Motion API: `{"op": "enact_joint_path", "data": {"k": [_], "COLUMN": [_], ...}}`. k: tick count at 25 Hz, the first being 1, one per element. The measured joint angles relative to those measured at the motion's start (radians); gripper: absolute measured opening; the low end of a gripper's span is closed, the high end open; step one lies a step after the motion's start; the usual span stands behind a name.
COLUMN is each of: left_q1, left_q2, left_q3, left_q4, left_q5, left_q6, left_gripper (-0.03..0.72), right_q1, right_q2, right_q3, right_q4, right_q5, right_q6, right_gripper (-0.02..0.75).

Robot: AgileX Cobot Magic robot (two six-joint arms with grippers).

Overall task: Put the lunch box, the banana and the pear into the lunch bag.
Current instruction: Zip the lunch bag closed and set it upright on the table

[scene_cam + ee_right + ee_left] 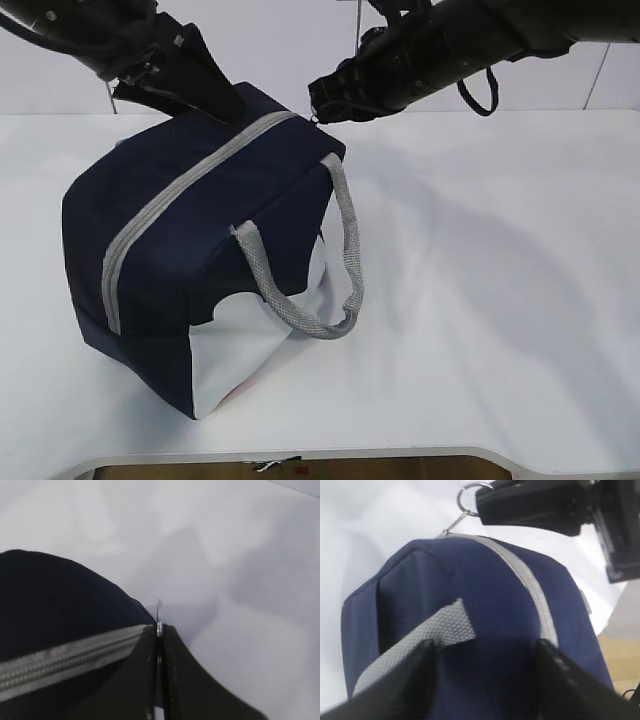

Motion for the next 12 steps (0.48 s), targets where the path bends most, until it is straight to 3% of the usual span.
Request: {"op": "enact_joint_path", "data": {"k": [1, 4, 5, 8, 12], "left_q1": [0.0, 0.0, 0.0, 0.0, 0.0], "left_q2": [0.0, 0.002, 0.002, 0.002, 0.002], "left_q3": [0.0, 0.0, 0.0, 0.0, 0.0], "left_q4": [0.0, 0.0, 0.004, 0.005, 0.005], "left_q5": [-0.005, -0.008, -0.008, -0.001, 0.044], "left_q6": [0.0, 0.002, 0.002, 0.002, 0.004], "left_gripper": [0.44, 0.152, 0.088, 0.025, 0.012], "right_q1": [0.0, 0.0, 0.0, 0.0, 0.0], "right_q2": [0.0, 0.0, 0.0, 0.0, 0.002], "right_q3": [0.0, 0.0, 0.0, 0.0, 0.0], "right_q4": [0.0, 0.0, 0.0, 0.0, -0.009], "right_q5": [0.002, 0.016, 0.021, 0.025, 0.018], "right_q6": [0.0, 0.0, 0.0, 0.0, 0.0], "right_gripper": [0.017, 0.017, 0.017, 0.017, 0.017]}}
